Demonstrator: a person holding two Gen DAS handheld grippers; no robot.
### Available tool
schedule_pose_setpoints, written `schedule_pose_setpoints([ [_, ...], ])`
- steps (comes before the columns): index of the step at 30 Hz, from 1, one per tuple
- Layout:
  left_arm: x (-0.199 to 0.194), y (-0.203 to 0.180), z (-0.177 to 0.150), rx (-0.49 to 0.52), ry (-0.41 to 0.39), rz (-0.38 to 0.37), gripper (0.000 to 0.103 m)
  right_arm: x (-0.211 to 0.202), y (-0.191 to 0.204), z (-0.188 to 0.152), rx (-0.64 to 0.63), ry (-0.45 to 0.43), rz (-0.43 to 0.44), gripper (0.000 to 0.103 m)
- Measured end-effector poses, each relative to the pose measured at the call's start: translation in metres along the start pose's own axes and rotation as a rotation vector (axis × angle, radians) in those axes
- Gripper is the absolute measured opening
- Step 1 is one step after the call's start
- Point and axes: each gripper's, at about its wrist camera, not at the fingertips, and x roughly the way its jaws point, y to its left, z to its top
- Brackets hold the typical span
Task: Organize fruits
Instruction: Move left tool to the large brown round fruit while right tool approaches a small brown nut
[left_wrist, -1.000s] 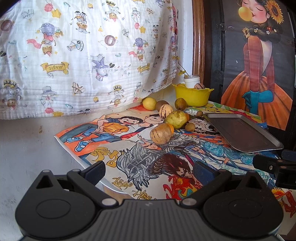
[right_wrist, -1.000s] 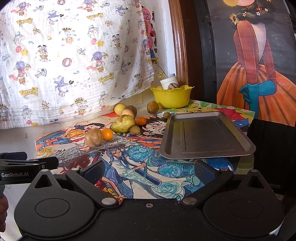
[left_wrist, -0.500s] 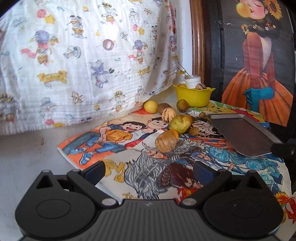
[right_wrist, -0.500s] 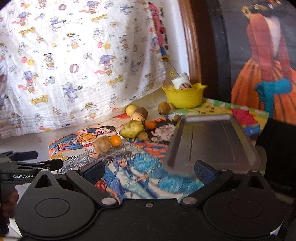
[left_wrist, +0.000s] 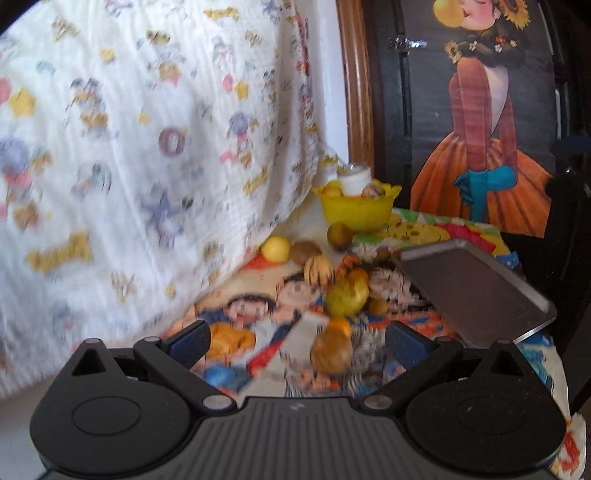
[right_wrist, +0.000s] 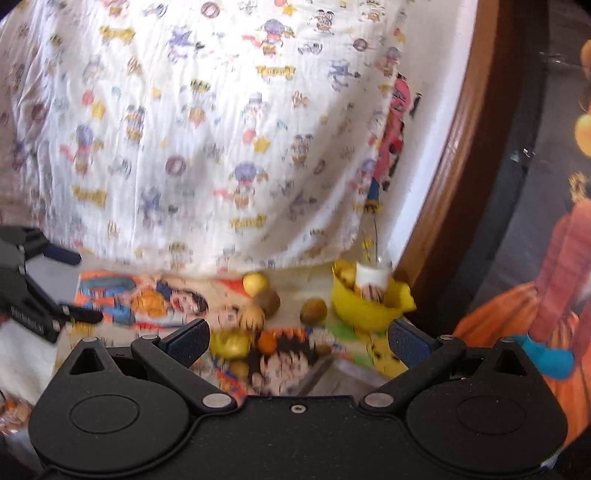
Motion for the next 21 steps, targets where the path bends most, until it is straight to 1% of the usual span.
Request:
schedule_pose_setpoints([
  [2,0.002,0.003,0.014,0.003,-0.029,-0.007,0.103,0.009,-0.009,0.033,-0.001,-0.003,0.025,0.103],
  [6,0.010,0.007,0.039,-0.012,-0.068,-0.028,0.103,0.024,-0.021,0.086,0.017,-0.047,0.054,0.103],
  [8,0.018,0.006,0.046,-0.006,-0.074,-0.036,0.103,0.037,-0.026,0.104,0.035,-0.055,0.087,0.103],
  [10,0.028,0.006,0.047,0.006,-0.066,-0.050,0.103,0.054,-0.026,0.109,0.041,-0.046,0.119,0.103],
  [13,0.048,0.006,0.040,0.004,-0.024,-0.079,0.103,0.085,-0.025,0.096,0.055,-0.018,0.187,0.103],
  [17,0.076,0.006,0.022,-0.020,0.052,-0.120,0.103,0.129,-0.022,0.060,0.087,0.026,0.258,0.103],
  [21,0.098,0.004,0.006,-0.032,0.103,-0.154,0.103,0.168,-0.020,0.022,0.100,0.081,0.326,0.102],
])
